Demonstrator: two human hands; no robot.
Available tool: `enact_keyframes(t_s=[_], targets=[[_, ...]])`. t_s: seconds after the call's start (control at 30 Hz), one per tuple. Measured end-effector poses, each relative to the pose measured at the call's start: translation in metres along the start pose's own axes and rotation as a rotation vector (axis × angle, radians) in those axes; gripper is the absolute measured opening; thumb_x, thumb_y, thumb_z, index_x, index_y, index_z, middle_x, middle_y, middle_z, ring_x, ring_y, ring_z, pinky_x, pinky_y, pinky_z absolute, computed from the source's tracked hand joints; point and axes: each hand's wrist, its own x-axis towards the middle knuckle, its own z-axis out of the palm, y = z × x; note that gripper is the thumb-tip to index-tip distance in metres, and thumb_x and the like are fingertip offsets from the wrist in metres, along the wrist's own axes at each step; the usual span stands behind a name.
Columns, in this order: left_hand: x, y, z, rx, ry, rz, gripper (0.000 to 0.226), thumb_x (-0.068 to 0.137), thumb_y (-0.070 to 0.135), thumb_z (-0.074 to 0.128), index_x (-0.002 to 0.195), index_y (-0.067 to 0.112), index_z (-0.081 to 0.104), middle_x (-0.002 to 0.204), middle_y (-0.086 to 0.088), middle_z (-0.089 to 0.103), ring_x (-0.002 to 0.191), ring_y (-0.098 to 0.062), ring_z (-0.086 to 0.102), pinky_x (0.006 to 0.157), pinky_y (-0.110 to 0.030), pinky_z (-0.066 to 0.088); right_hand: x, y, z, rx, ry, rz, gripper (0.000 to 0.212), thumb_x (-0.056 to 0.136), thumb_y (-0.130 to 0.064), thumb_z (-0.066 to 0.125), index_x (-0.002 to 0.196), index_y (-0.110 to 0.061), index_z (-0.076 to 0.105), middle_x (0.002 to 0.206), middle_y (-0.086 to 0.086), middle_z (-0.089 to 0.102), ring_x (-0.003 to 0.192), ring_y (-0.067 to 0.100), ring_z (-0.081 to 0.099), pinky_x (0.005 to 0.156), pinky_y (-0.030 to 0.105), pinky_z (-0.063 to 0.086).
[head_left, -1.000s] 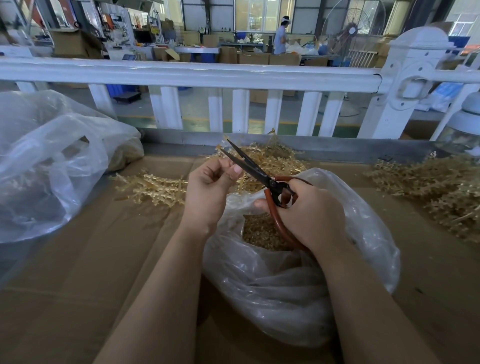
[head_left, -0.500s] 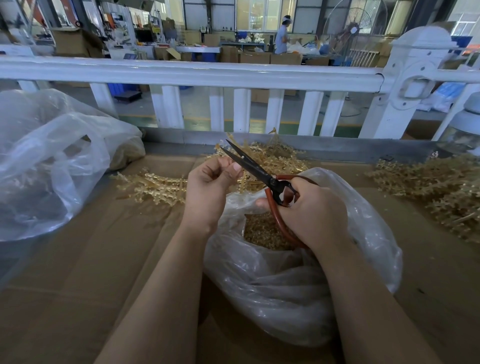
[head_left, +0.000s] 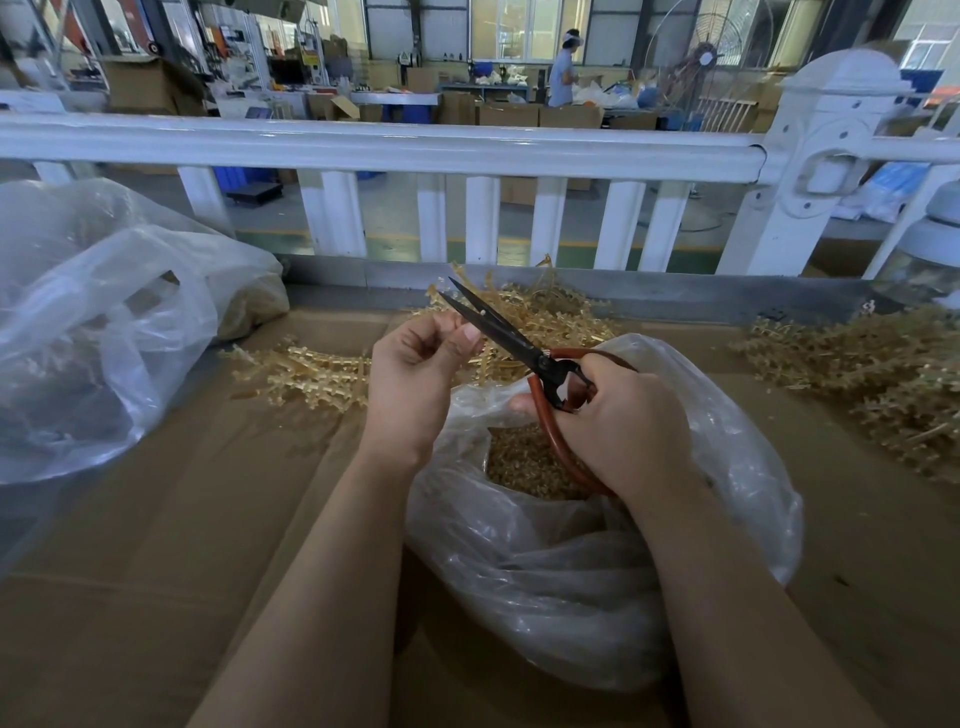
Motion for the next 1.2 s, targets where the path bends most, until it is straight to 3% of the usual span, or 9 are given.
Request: enact_keyframes(t_s=[0.13, 0.23, 0.3, 0.43, 0.57, 0.77, 0.87, 1.03, 1.2], targets=[[0.001, -0.003, 0.001, 0.066, 0.010, 0.018, 0.018, 0.094, -0.001, 0.060, 0.081, -0.013, 0.056, 0.081, -0.015, 0.059, 0.078, -0.018, 0.054, 0.077, -0.025, 0.048, -0.001, -0.001, -0.002, -0.038, 0.055, -0.029, 0.065, 0.072, -0.090, 0.045, 0.081, -0.027, 0.058, 0.073, -0.017, 0.057, 0.066, 0.002, 0.053, 0.054, 0.019, 0.043], [0.001, -0.002, 0.002, 0.047, 0.041, 0.005, 0.023, 0.093, 0.000, 0.062, 0.082, -0.016, 0.051, 0.082, -0.016, 0.053, 0.080, -0.021, 0.051, 0.080, -0.025, 0.050, -0.002, -0.003, -0.004, -0.005, 0.140, -0.012, 0.061, 0.074, -0.084, 0.050, 0.079, -0.024, 0.054, 0.074, -0.014, 0.057, 0.064, 0.005, 0.050, 0.052, 0.016, 0.032], [0.001, -0.003, 0.003, 0.064, 0.048, 0.001, 0.025, 0.093, 0.002, 0.064, 0.083, -0.017, 0.051, 0.083, -0.018, 0.055, 0.081, -0.023, 0.054, 0.084, -0.031, 0.051, -0.002, -0.003, -0.006, 0.037, 0.187, -0.035, 0.062, 0.076, -0.083, 0.049, 0.079, -0.021, 0.054, 0.074, -0.012, 0.058, 0.065, 0.007, 0.050, 0.053, 0.017, 0.034], [0.000, -0.004, 0.003, 0.163, 0.022, 0.016, 0.018, 0.093, 0.005, 0.065, 0.087, -0.012, 0.062, 0.089, -0.034, 0.062, 0.086, -0.048, 0.058, 0.090, -0.054, 0.052, -0.002, -0.004, -0.001, 0.020, 0.093, -0.071, 0.066, 0.076, -0.084, 0.047, 0.087, -0.020, 0.058, 0.080, -0.009, 0.060, 0.072, 0.010, 0.055, 0.059, 0.025, 0.048], [-0.003, -0.002, 0.003, 0.181, 0.004, 0.033, 0.014, 0.093, 0.003, 0.064, 0.087, -0.009, 0.064, 0.090, -0.033, 0.063, 0.082, -0.040, 0.061, 0.086, -0.050, 0.053, -0.001, -0.001, 0.004, -0.015, 0.053, -0.032, 0.068, 0.074, -0.088, 0.044, 0.088, -0.022, 0.057, 0.082, -0.012, 0.060, 0.075, 0.008, 0.056, 0.065, 0.028, 0.052], [-0.004, -0.001, 0.002, 0.134, -0.048, 0.016, 0.012, 0.093, 0.001, 0.062, 0.089, -0.009, 0.064, 0.096, -0.034, 0.064, 0.088, -0.032, 0.062, 0.089, -0.046, 0.053, -0.001, 0.001, 0.006, -0.001, 0.027, 0.004, 0.066, 0.071, -0.091, 0.042, 0.086, -0.028, 0.055, 0.081, -0.020, 0.057, 0.067, -0.001, 0.048, 0.058, 0.010, 0.034], [-0.003, -0.002, 0.001, 0.120, -0.062, 0.010, 0.015, 0.094, 0.003, 0.062, 0.089, -0.011, 0.063, 0.098, -0.033, 0.065, 0.091, -0.039, 0.062, 0.093, -0.050, 0.052, -0.002, 0.001, 0.006, 0.007, 0.017, 0.013, 0.063, 0.071, -0.090, 0.046, 0.083, -0.029, 0.054, 0.074, -0.023, 0.052, 0.065, -0.007, 0.045, 0.056, 0.014, 0.036], [-0.002, -0.005, 0.000, 0.083, -0.063, 0.003, 0.017, 0.093, 0.006, 0.064, 0.089, -0.010, 0.065, 0.095, -0.029, 0.067, 0.087, -0.024, 0.062, 0.085, -0.034, 0.054, -0.004, -0.006, 0.000, -0.025, 0.064, 0.015, 0.058, 0.069, -0.091, 0.045, 0.071, -0.033, 0.048, 0.059, -0.026, 0.040, 0.054, -0.009, 0.039, 0.049, 0.010, 0.022], [-0.001, -0.007, -0.001, 0.054, -0.076, 0.006, 0.022, 0.093, 0.006, 0.063, 0.088, -0.016, 0.060, 0.086, -0.027, 0.061, 0.080, -0.022, 0.057, 0.077, -0.030, 0.050, -0.003, -0.003, 0.003, -0.021, 0.042, 0.022, 0.068, 0.068, -0.093, 0.039, 0.073, -0.027, 0.055, 0.061, -0.024, 0.044, 0.055, -0.006, 0.042, 0.050, 0.015, 0.033]])
